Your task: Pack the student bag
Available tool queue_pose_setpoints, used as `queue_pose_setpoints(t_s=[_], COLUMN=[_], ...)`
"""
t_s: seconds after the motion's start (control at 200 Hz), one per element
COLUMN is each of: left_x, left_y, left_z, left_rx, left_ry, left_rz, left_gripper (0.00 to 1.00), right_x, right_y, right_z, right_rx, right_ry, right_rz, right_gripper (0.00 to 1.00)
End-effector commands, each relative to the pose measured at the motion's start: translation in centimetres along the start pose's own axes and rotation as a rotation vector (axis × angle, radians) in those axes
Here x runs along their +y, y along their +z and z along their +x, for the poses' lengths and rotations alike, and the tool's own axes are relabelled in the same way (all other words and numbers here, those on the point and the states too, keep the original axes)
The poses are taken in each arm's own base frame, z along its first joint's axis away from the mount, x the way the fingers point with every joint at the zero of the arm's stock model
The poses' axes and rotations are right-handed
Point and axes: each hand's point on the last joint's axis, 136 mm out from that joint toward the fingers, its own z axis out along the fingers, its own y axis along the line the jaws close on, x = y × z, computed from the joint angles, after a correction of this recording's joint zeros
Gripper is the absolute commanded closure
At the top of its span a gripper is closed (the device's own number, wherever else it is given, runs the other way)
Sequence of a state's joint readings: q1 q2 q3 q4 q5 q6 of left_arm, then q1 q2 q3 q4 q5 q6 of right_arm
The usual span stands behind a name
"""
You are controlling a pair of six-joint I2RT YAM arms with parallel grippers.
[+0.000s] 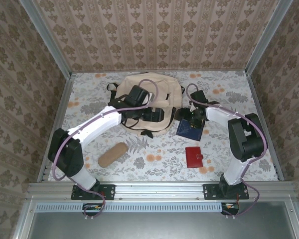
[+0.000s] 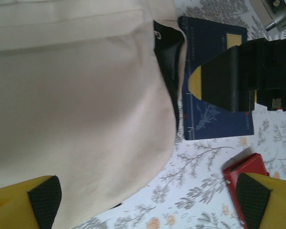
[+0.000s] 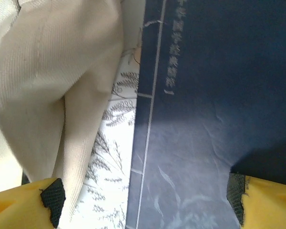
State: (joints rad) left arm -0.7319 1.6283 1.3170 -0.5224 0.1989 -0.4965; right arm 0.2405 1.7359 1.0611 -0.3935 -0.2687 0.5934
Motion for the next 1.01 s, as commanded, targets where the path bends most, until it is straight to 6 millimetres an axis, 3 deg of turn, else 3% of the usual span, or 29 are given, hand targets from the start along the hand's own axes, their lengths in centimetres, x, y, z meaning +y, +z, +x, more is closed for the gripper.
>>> queue_pose_setpoints(t_s=[0.0, 0.16, 0.385, 0.705, 1.0], left_x=[-2.6, -4.9, -6.7, -6.1, -5.6], left_y=[0.8, 3.8, 8.1, 13.4, 16.4], left_z=[-0.7, 0.2, 0.8, 2.1, 4.1], left_rx=[0.013, 0.079, 0.110, 0.203, 0.312], left_ry=[-0.006, -0.012, 0.036, 0.020, -0.022], left_rz=[0.066, 0.085, -0.007, -0.051, -0.036], left_gripper=[0.08, 0.20, 0.39, 0.41, 0.50], right_x=[-0.7, -4.3, -8.9, -9.4, -9.2], right_y=[-4.2, -7.0, -5.4, -2.9, -2.3], right_z=[0.0, -0.1, 2.4, 3.8, 4.2], right_rx=[-0.062, -0.137, -0.055, 0.035, 0.065], right_ry=[0.002, 0.070, 0.185, 0.191, 0.183], right_rz=[0.019, 0.109, 0.153, 0.129, 0.109], right_gripper=[0.08, 0.10, 0.19, 0.32, 0.46])
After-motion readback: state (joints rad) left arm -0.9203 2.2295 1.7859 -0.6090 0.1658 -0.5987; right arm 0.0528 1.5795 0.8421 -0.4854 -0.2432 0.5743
